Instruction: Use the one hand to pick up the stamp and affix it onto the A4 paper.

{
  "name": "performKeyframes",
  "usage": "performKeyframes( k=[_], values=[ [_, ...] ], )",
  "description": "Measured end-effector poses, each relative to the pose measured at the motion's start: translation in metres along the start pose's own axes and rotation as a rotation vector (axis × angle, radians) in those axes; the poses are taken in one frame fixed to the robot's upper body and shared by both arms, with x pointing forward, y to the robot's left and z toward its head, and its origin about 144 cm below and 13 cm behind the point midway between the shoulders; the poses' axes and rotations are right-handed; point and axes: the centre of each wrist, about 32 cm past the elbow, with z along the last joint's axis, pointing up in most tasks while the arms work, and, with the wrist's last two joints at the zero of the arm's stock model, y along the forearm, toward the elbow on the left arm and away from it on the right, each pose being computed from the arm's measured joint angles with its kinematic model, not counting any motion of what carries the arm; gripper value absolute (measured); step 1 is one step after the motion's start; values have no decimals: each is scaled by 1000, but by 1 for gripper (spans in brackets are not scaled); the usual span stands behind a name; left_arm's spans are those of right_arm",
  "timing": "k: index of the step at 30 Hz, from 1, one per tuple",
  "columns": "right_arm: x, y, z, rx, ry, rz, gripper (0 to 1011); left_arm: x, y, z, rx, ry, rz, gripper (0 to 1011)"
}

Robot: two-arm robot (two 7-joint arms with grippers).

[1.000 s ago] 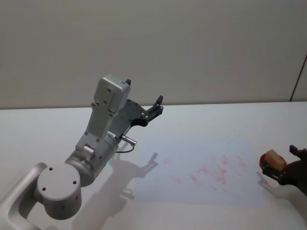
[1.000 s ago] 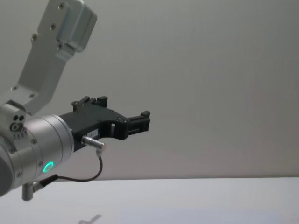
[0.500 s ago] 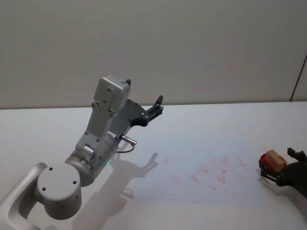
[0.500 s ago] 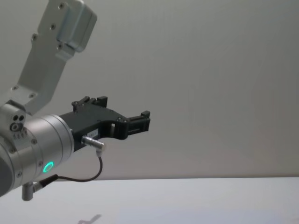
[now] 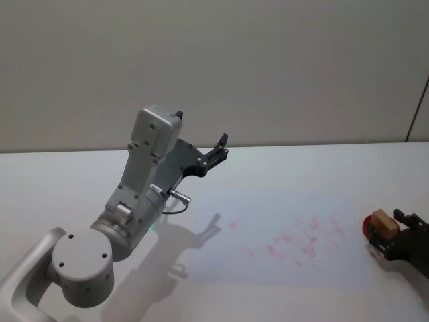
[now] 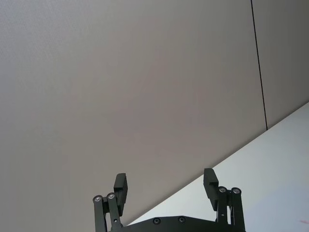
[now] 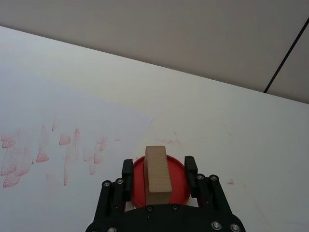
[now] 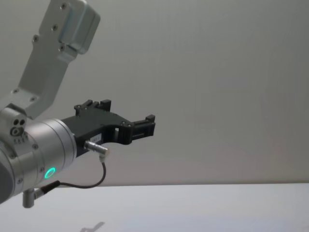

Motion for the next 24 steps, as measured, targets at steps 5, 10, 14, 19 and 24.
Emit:
performKeyframes(
  k=[5,10,14,19,24],
  values=[
    [0,1,-1,-2,0,-3,538,0,0,0,0,0,0,1001],
    [1,2,-1,-3,0,-5,376,0,0,0,0,0,0,1001],
    [1,2,-1,-2,-3,-6,248,0,0,0,0,0,0,1001],
    [2,2,-2,-1,-8,-3,220,0,0,0,0,0,0,1001],
    [3,2,-3,-1,-14,4,220,0,0,0,0,0,0,1001]
  ],
)
